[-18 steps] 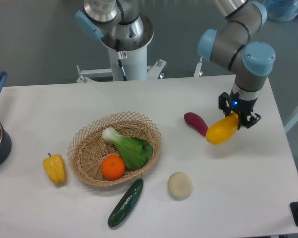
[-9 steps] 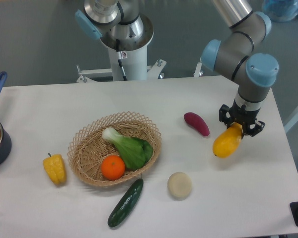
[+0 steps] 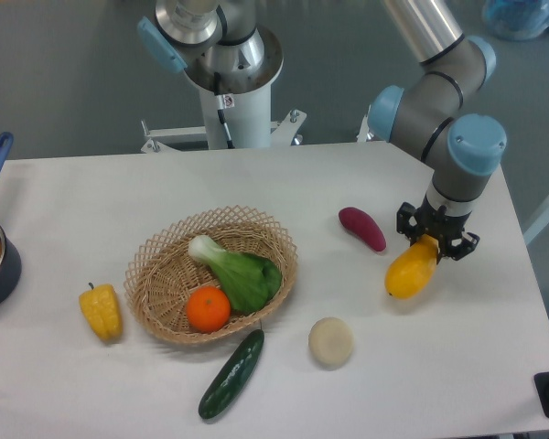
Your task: Place the mango on the table
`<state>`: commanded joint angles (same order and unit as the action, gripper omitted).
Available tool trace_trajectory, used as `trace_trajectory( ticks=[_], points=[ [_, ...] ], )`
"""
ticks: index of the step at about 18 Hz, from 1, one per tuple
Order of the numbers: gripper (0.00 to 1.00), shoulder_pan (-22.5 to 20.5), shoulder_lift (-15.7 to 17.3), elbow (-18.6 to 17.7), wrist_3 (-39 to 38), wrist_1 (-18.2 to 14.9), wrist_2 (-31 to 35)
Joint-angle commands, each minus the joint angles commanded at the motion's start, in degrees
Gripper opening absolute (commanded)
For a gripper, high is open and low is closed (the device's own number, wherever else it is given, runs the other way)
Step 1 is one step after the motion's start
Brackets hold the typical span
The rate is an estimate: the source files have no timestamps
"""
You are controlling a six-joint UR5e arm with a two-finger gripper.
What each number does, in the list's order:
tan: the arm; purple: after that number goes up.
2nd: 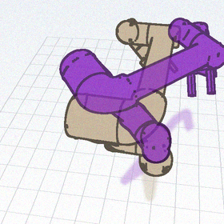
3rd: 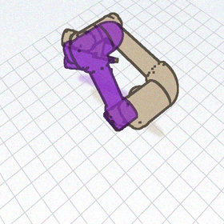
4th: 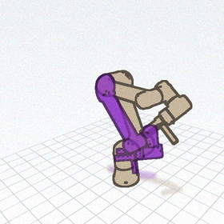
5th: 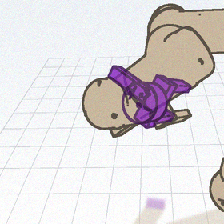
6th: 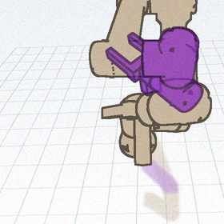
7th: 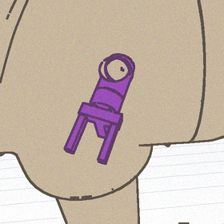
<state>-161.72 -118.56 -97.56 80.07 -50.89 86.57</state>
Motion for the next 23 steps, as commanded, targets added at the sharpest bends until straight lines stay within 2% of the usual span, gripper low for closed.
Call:
trace_trajectory(
  ticks=[7, 8, 9, 10, 17, 18, 23],
  points=[
    [0.53, 0.00, -0.18, -0.26, 0.00, 0.00, 0.00],
    [0.62, 0.00, -0.18, -0.18, 0.09, 0.00, 0.00],
    [0.84, 0.00, -0.18, -0.09, 0.44, 0.09, 0.00],
    [0.99, 0.00, -0.09, 0.09, 0.61, 0.09, 0.00],
    [1.00, 0.09, 1.66, 1.14, 1.05, 0.09, 0.00],
    [1.00, 0.26, 2.71, 2.01, 1.05, 0.09, -0.09],
    [1.00, 0.97, 3.86, 6.41, 1.14, -0.88, 0.35]
  ],
)
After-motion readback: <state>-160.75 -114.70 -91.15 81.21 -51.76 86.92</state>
